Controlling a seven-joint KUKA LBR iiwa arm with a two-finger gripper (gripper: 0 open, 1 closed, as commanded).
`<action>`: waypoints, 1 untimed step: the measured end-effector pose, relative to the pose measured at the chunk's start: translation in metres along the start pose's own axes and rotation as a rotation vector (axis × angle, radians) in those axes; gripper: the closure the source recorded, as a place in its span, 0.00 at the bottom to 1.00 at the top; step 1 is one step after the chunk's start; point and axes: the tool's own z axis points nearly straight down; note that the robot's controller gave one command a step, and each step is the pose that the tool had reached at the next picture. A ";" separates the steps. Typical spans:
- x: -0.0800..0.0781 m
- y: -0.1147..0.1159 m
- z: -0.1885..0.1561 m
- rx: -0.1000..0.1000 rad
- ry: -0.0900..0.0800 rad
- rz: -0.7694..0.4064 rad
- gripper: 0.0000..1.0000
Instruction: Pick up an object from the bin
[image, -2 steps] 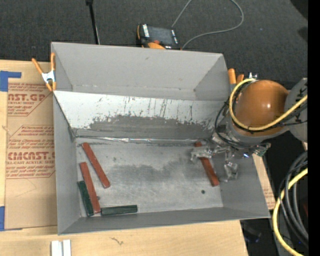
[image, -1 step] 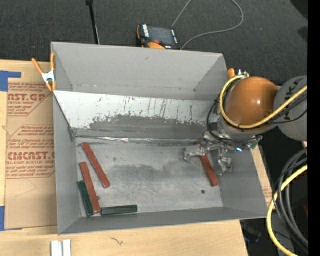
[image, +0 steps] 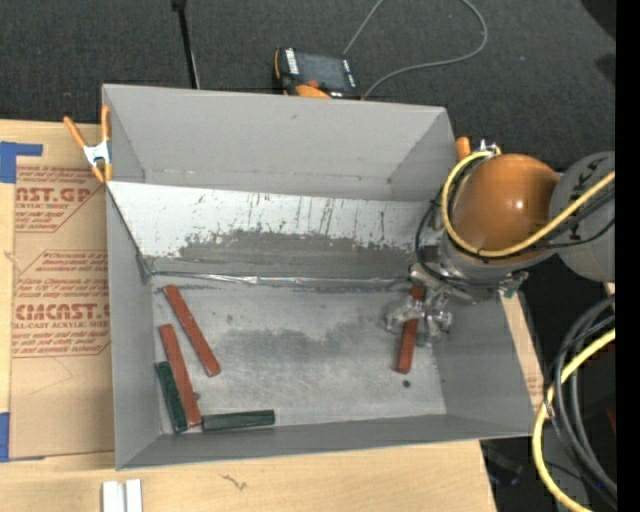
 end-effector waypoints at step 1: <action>0.005 0.003 -0.137 0.008 0.002 0.026 1.00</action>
Offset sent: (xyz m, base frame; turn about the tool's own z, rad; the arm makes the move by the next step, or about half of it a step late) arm -0.0071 -0.0046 0.1324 0.0245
